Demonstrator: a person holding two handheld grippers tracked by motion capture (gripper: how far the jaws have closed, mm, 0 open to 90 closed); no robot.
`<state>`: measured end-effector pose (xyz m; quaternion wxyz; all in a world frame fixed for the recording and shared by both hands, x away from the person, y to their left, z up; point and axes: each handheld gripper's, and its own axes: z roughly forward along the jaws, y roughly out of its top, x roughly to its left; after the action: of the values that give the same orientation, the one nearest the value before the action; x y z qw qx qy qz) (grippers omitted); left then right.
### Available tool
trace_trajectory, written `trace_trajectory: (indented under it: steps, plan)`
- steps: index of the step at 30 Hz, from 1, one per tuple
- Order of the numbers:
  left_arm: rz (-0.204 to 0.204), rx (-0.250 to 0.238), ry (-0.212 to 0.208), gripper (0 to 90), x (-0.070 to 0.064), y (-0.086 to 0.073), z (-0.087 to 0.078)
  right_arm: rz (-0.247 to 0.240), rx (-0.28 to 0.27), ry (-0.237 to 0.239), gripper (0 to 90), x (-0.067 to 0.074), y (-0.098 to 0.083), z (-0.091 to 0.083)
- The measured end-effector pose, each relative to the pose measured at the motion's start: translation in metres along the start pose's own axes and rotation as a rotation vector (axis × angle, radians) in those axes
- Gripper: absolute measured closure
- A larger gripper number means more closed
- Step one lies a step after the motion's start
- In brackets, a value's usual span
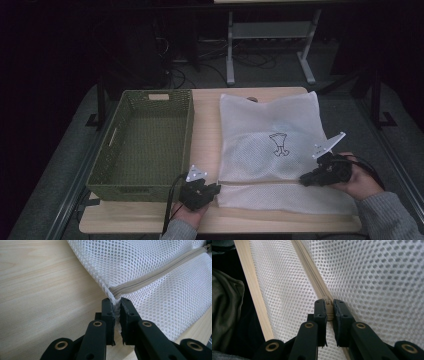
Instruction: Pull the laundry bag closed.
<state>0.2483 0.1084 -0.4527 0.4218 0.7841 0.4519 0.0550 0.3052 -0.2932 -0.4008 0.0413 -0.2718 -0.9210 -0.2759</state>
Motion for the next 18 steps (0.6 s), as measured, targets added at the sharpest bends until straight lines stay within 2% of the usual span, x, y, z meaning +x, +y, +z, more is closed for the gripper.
trace_trajectory:
  steps: [18]
  plan:
    - [-0.003,0.011,0.007,82.8,0.000,0.001,0.000,0.029,-0.024,-0.009,81.2,-0.009,-0.022,-0.010]
